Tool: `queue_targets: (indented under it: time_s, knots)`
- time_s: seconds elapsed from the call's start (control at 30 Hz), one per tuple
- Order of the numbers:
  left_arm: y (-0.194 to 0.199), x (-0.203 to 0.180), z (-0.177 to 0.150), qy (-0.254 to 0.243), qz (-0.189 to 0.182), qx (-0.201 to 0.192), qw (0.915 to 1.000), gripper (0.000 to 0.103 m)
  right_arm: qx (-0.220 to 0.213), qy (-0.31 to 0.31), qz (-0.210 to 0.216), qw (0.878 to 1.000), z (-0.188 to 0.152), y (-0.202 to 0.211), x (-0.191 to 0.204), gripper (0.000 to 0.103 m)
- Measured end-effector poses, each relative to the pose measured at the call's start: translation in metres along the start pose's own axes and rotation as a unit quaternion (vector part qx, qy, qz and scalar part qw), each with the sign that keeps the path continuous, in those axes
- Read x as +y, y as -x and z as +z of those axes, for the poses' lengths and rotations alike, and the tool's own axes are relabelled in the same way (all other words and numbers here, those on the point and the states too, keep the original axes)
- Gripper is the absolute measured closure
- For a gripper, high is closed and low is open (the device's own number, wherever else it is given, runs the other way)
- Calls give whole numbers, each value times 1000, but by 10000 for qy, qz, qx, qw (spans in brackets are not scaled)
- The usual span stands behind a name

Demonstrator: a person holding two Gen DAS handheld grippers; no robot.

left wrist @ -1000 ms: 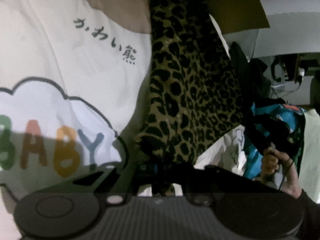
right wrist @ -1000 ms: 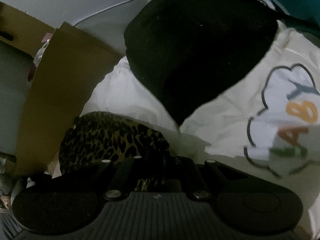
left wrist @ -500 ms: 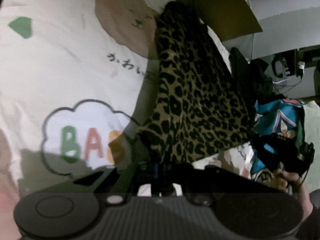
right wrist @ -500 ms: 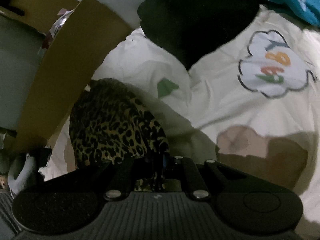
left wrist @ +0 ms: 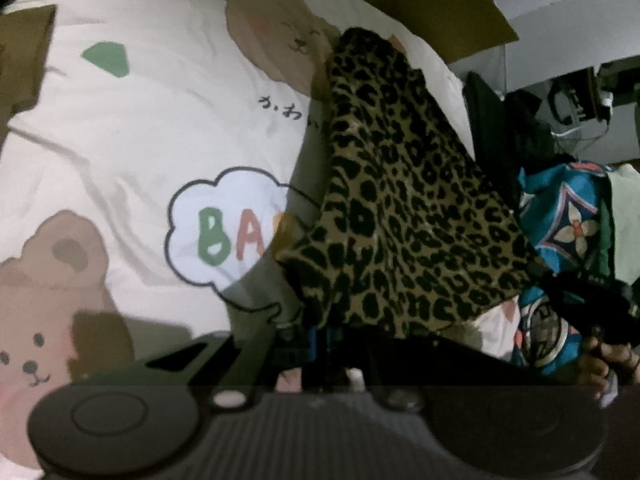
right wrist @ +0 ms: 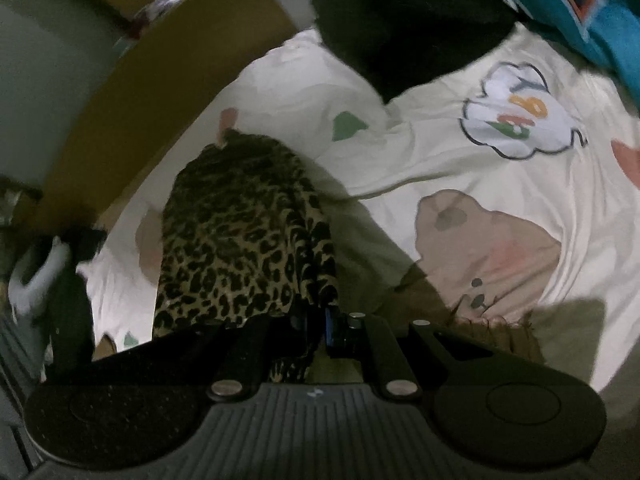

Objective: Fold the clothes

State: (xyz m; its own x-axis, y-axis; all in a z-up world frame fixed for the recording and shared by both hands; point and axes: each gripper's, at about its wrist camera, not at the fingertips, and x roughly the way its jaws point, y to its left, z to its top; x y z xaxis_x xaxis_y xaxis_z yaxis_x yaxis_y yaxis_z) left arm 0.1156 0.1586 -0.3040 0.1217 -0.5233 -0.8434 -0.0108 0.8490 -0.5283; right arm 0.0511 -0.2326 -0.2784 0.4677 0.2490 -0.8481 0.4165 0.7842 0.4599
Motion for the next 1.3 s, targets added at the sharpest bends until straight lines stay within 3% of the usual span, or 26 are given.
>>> queue_targets:
  time_s: [0.5,0.8,1.07,1.3]
  knots:
    - [39,2,-30,361,429,-125,9983,99,416,366,-67,9984,-29,11,-1,97]
    - [30,31,-44,408,441,114,9981,99,865,-5,-457,9952,-60,-17,-27,97]
    - [6,55,-59,421,601,391,9965,99,1295,127,-594,9897,-87,-45,-46,97]
    - [-19,69,-69,453,722,568,9947,99,1569,428,-770,9837,-86,-65,-46,97]
